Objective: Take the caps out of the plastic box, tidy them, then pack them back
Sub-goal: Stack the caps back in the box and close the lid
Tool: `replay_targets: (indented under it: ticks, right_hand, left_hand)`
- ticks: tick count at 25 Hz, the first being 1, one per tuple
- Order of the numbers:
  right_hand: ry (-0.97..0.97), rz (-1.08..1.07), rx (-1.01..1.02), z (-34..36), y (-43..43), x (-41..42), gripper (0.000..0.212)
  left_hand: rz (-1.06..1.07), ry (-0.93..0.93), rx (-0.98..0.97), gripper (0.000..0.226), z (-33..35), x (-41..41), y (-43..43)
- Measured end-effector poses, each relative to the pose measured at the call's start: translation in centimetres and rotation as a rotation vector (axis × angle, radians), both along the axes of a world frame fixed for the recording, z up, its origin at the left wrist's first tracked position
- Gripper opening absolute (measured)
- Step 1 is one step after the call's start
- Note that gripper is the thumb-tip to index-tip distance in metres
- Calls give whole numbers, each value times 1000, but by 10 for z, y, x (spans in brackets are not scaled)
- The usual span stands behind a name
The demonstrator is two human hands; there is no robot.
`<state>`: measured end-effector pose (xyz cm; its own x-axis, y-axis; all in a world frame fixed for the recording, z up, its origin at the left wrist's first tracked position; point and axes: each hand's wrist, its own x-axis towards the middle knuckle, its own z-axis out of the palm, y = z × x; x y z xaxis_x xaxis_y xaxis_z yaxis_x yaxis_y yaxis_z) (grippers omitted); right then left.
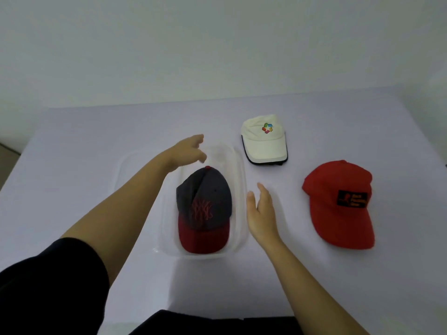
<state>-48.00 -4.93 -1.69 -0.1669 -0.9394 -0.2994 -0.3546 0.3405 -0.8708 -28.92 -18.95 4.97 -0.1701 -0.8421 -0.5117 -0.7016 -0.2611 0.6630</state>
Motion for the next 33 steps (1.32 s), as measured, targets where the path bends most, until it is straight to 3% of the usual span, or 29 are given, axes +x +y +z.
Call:
replay_targets:
  ticks: [4,9,13,17,25,29,33]
  right_hand:
    - [80,-115,-148,14,-16,-66,51]
    - [179,-321,-230,9,-9,-178,60]
    - [129,-326,-47,-18,12,-251,92]
    - [113,-74,117,-58,26,-269,127]
    - [151,-34,74,-71,31,-267,127]
    - [163,-13,80,-67,31,-267,125]
    - [185,6,70,-57,35,-262,122]
  left_hand:
    - [-23,161,-133,64,13,-83,0]
    - [-190,233,53,50,-17,-203,12]
    - [-198,272,225,79,-55,-268,9]
    - [-111,290,378,59,-80,-313,6]
    - [-203,345,539,40,-81,-336,-3]
    - [-240,361,621,51,-85,-337,-5]
    - [-212,427,583,44,-78,-328,-1]
